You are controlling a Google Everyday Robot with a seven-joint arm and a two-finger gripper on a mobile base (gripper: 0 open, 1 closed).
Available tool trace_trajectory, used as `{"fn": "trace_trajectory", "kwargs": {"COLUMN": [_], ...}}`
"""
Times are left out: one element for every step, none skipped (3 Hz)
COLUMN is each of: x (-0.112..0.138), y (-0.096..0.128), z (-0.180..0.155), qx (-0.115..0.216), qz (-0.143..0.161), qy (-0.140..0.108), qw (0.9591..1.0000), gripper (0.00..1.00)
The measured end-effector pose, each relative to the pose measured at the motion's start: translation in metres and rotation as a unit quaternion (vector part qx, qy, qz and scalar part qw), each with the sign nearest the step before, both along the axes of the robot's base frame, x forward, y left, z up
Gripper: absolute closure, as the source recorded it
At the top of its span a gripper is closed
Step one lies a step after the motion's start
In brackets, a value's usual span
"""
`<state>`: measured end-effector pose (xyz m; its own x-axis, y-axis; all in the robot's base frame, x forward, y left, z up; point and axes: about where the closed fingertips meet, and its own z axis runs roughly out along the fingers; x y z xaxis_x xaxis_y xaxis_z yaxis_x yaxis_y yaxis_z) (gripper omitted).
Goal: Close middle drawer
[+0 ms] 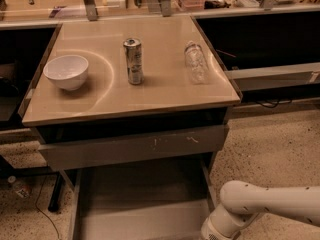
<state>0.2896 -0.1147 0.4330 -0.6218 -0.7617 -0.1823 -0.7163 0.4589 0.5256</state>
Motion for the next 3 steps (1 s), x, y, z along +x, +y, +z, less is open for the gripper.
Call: {"fn": "trace_trajectory", "kwargs": {"x": [0.0000,0.0000,-0.0001], "y": [0.0000,0.0000,0.0000], "z": [0.0000,0.0000,0.0000], "qx": [0.000,0.000,0.000], "qz": [0.000,0.000,0.000], "qy": [0.000,0.000,0.000], "qw": [1.0000,1.0000,1.0000], "gripper": [0.36,0.13,0.00]}}
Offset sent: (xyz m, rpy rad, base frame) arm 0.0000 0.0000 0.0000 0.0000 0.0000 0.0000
